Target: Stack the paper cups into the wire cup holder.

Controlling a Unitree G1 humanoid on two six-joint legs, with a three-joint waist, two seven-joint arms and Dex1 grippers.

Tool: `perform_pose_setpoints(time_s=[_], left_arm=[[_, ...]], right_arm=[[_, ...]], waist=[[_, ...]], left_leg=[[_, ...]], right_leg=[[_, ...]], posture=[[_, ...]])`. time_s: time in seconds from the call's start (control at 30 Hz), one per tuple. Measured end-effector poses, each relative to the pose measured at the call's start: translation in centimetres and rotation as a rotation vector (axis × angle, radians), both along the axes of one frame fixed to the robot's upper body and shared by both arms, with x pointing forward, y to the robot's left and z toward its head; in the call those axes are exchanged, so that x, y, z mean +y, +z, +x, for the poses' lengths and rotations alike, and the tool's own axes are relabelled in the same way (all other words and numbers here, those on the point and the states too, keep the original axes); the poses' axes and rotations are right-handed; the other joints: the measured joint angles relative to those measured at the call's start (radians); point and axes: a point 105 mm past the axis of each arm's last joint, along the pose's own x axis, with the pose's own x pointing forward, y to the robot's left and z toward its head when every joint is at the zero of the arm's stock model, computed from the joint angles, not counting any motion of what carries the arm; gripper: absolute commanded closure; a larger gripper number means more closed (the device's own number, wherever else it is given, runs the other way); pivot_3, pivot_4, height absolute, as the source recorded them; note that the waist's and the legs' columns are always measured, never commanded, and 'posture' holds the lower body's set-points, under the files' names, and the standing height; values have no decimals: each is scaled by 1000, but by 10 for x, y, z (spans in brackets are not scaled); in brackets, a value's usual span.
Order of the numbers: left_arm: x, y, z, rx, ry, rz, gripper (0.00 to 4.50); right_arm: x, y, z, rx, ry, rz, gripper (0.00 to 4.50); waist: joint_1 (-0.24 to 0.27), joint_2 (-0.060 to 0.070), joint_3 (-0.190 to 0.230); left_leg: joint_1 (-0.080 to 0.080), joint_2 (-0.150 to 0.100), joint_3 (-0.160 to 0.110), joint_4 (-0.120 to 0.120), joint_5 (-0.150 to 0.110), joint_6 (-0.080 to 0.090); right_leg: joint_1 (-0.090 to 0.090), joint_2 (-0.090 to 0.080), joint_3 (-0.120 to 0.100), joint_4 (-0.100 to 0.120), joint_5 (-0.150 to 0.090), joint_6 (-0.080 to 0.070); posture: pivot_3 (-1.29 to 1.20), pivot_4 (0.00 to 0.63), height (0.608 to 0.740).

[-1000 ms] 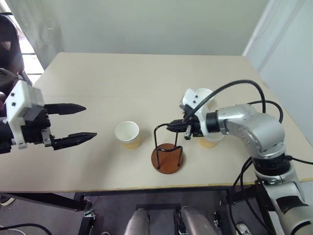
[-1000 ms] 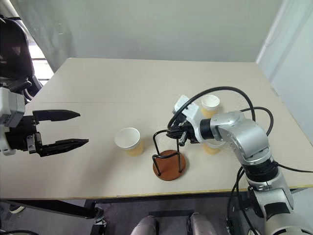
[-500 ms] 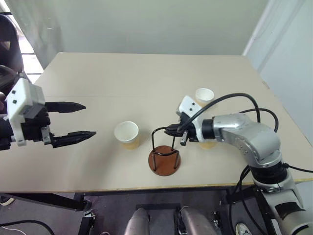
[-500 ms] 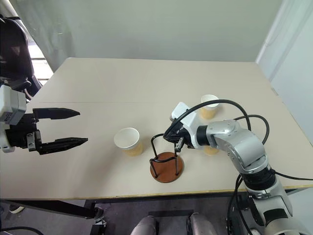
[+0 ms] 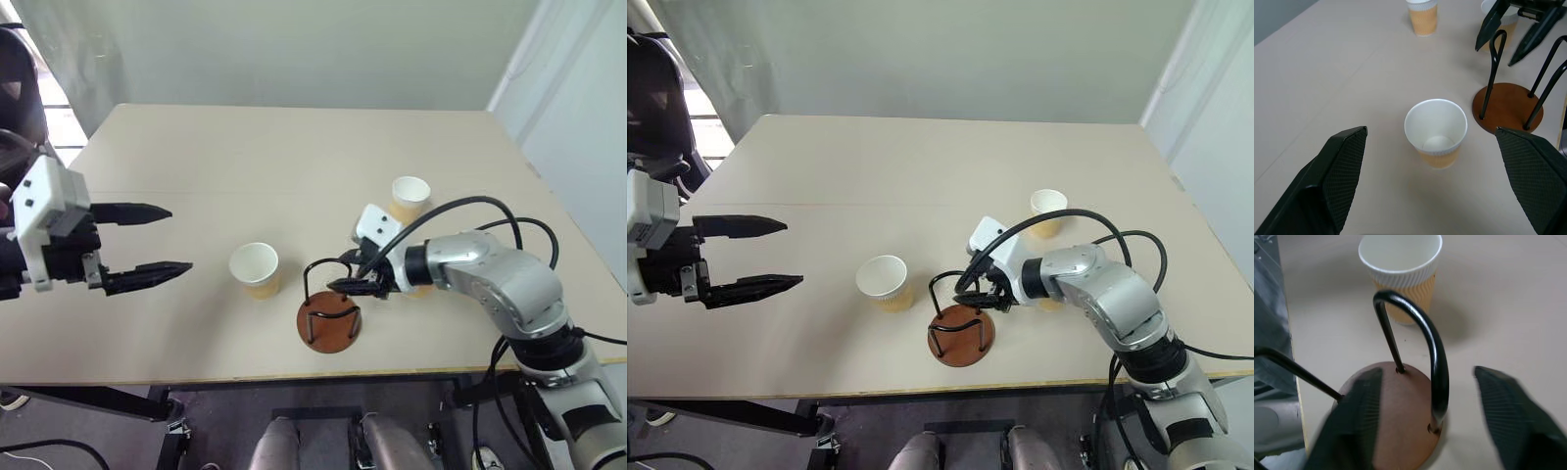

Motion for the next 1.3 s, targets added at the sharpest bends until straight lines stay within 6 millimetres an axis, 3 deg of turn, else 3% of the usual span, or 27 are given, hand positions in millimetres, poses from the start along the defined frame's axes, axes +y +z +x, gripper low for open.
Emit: perform_pose_setpoints(time_s=[0.1, 0.27, 0.4, 0.47, 0.6, 0.7, 0.83, 1.0, 1.3], left_arm=[[-2, 0, 2, 3, -9, -3, 0], [-6, 2, 3, 2, -61, -11, 0], [-10, 3, 2, 15, -112, -23, 0], [-14, 2, 0, 33, -153, -29, 0], [-34, -2, -9, 81, -282, -23, 0], [-50, 1, -15, 78, -372, -8, 0], [-59, 2, -21, 95, -421, -13, 0], [-53, -9, -25, 169, -389, -16, 0], [-33, 0, -39, 164, -280, -5, 0]], right_arm=[[-13, 9, 0, -26, 36, -56, 528], [-37, 60, 8, -201, 126, -129, 528], [-77, 95, 7, -289, 132, -201, 528], [-105, 102, -10, -298, 161, -268, 528], [-125, 70, -32, -180, 228, -362, 528], [-128, 50, -31, -160, 228, -403, 528], [-122, 37, -22, -206, 220, -424, 528], [-120, 21, -9, -207, 203, -436, 528], [-116, 1, 9, -209, 217, -463, 528]], waist=[[2, 0, 0], [3, -1, 0], [13, -1, 0], [23, -1, -1], [22, -3, -2], [14, -3, -1], [1, -3, -1], [-2, -3, -1], [-3, -3, -1]], left_leg=[[-2, -1, 1, 0, 0, 0], [-2, -1, 1, -1, 0, 0], [-4, -1, 2, -1, -1, 1], [-5, -2, 4, -1, -2, 0], [0, -7, 17, 1, -4, -2], [2, -6, 21, 1, -4, -1], [9, -7, 22, 1, -3, 3], [11, -4, 23, 3, -2, 6], [11, -2, 23, 1, -3, 8]], right_leg=[[-1, 0, 1, 0, 0, 0], [-2, 0, 2, -1, 0, 0], [-3, 0, 2, -1, 0, 0], [-3, 0, 2, -1, -3, 1], [2, 0, 3, -1, -6, 3], [2, 1, 10, -1, -1, 13], [5, 1, 19, -1, 1, 18], [7, 0, 26, -2, 2, 19], [6, 0, 26, -2, 0, 16]], posture=[[0, 150, 740], [0, 150, 740], [0, 150, 740], [0, 150, 740], [0, 150, 740], [0, 150, 740], [0, 150, 740], [0, 150, 740], [0, 150, 740]])
